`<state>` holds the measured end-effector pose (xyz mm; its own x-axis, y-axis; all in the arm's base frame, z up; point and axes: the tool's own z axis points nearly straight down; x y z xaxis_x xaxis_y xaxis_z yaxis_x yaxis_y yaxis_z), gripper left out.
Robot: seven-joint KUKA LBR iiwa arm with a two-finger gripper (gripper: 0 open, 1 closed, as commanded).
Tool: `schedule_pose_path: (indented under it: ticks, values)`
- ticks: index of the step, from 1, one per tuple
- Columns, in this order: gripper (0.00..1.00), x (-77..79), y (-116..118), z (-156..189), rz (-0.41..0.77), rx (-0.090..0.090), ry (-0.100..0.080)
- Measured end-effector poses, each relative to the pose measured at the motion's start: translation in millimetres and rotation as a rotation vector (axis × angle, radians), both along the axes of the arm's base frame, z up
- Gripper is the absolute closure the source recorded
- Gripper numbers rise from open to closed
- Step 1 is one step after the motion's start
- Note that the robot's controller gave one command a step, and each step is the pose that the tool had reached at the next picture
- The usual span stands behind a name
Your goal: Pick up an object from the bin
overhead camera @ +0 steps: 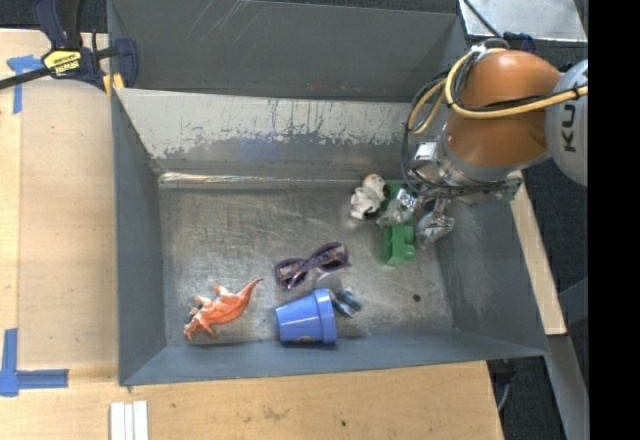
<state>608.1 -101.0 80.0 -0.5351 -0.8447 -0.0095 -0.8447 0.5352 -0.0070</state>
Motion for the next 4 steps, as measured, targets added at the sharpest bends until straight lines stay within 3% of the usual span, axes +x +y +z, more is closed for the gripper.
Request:
schedule_pose_path:
  ticks: [2, 4]
  values:
    - [1.0, -1.3, 0, 22, -0.001, -0.002, 0.01]
    - [1.0, -0.3, 0, 47, -0.001, -0.004, 0.007]
